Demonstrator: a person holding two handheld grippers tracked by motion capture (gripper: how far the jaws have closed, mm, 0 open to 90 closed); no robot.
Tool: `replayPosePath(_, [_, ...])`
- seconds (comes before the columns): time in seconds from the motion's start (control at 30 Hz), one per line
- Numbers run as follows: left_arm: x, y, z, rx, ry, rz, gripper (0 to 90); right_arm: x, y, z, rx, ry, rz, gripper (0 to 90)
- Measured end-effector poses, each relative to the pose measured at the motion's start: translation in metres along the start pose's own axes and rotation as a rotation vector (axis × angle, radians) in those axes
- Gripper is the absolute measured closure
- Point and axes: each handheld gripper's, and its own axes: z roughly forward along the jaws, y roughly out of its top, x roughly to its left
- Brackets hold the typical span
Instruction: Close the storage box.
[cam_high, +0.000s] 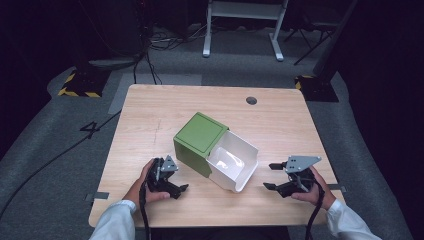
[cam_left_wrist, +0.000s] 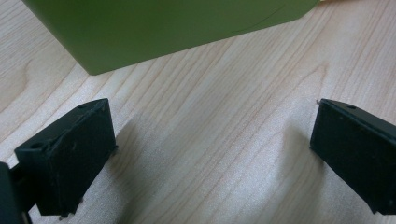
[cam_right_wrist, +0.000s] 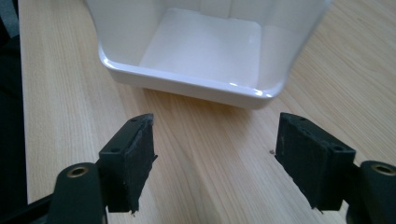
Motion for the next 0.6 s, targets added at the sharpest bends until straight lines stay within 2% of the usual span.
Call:
replayPosePath(0.33, [0.000, 0.000, 0.000, 0.000, 0.000, 0.000, 0.2, 0.013, 0.025, 0.036, 0.034, 0.059, -0.080, 27.2])
replayPosePath(0.53, [0.000, 0.000, 0.000, 0.000, 0.001, 0.000, 0.3, 0.011, 0.031, 0.043, 0.022, 0.075, -0.089, 27.9])
replayPosePath(0.6, [0.000, 0.000, 0.000, 0.000, 0.001, -0.001, 0.3, 0.012, 0.032, 0.047, 0.040, 0.066, -0.103, 28.0])
